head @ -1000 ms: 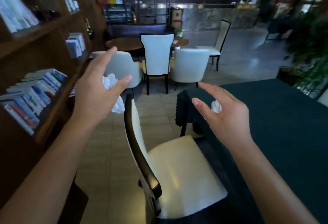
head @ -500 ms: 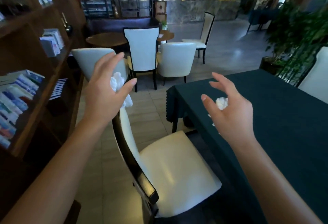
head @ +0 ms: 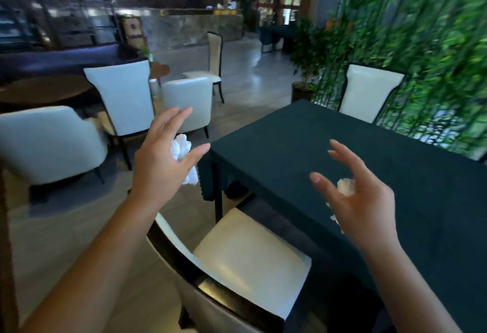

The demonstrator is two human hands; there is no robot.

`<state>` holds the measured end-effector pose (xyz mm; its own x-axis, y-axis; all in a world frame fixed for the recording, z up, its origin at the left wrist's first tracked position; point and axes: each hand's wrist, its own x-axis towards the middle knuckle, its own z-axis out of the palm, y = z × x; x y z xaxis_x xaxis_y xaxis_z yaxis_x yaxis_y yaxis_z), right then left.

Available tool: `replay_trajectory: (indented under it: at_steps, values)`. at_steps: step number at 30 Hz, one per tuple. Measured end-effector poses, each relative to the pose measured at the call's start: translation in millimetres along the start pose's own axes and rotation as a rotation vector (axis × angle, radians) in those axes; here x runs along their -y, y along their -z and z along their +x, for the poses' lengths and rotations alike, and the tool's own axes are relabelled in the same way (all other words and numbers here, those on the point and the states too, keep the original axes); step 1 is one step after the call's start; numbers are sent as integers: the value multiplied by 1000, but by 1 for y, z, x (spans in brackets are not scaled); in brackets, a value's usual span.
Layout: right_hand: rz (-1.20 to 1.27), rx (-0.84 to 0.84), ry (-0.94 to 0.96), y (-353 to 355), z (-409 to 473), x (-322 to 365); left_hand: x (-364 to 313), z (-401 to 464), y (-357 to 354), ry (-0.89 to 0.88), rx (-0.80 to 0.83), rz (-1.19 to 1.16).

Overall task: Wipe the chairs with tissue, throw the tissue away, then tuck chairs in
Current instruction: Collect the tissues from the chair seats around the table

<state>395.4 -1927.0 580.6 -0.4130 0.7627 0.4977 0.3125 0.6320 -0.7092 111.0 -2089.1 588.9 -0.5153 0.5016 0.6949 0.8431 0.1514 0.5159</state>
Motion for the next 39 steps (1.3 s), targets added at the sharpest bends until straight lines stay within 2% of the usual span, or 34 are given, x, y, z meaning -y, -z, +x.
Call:
replay_trajectory:
  at_steps: [6,11,14,19,23,29,34,39]
  values:
    - [-138,-131,-107,19,-33,28,1,44,-30,-82,110,-183]
    - [-164,-204,-136,36,-30,29,-20,33,-66,-121,239,-294]
    - [-146,-252,-176,32,-31,24,-20,28,-71,-181,311,-296]
    - [-213,-252,-167,13,-34,30,5,52,-72,-177,313,-294]
    - [-288,-337,-207,7,-28,41,21,74,-80,-214,369,-338]
    - [-345,-417,-292,-51,-11,68,65,114,-89,-333,503,-427]
    - [-410,-431,-265,-118,5,106,113,146,-67,-378,504,-424]
    - [-448,-459,-227,-145,11,137,137,169,-49,-480,483,-358]
